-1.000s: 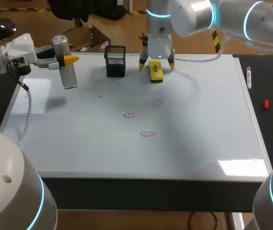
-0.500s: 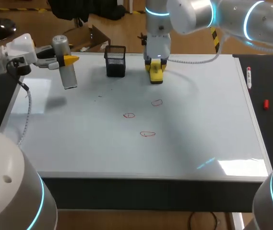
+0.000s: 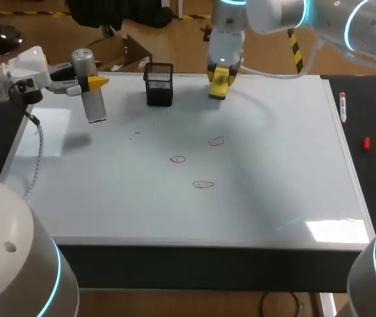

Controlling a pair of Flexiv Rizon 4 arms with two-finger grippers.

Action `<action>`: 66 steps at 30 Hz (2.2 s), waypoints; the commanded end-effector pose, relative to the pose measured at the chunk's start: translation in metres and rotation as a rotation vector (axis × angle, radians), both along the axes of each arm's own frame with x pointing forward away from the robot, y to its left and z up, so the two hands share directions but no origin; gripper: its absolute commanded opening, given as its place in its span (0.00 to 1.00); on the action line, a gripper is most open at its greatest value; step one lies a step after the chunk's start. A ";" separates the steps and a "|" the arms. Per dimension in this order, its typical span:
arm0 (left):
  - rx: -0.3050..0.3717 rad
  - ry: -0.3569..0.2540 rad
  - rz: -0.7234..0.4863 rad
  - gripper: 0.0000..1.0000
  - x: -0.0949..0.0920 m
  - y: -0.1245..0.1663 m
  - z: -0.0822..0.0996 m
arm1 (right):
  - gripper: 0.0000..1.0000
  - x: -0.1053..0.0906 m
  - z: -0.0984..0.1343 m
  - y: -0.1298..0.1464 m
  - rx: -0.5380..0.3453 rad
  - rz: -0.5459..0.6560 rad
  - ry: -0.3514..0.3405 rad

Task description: Pick up the inspection probe, press it on each red-marked spot on the whiteboard one by one, put down the probe, pick up the eraser, and wipe off all the red marks.

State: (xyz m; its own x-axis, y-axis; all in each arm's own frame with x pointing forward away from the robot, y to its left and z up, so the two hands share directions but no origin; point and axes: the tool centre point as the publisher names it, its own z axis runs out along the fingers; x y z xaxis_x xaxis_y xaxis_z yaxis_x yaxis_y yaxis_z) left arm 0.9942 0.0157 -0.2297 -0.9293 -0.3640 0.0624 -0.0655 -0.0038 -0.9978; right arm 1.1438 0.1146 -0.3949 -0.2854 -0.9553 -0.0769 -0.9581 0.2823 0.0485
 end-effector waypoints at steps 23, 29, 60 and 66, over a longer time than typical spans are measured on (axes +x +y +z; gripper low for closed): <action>0.000 -0.003 0.005 0.00 -0.001 -0.001 0.001 | 0.00 0.014 0.054 -0.129 0.021 -0.470 -0.055; 0.000 -0.003 0.005 0.00 -0.001 -0.001 0.001 | 0.00 0.000 0.057 -0.157 0.014 -0.555 -0.057; 0.000 -0.003 0.005 0.00 -0.001 -0.001 0.001 | 0.00 -0.055 0.064 -0.224 0.070 -0.852 -0.060; 0.000 -0.003 0.005 0.00 -0.001 -0.001 0.001 | 0.00 -0.055 0.064 -0.224 0.070 -0.852 -0.060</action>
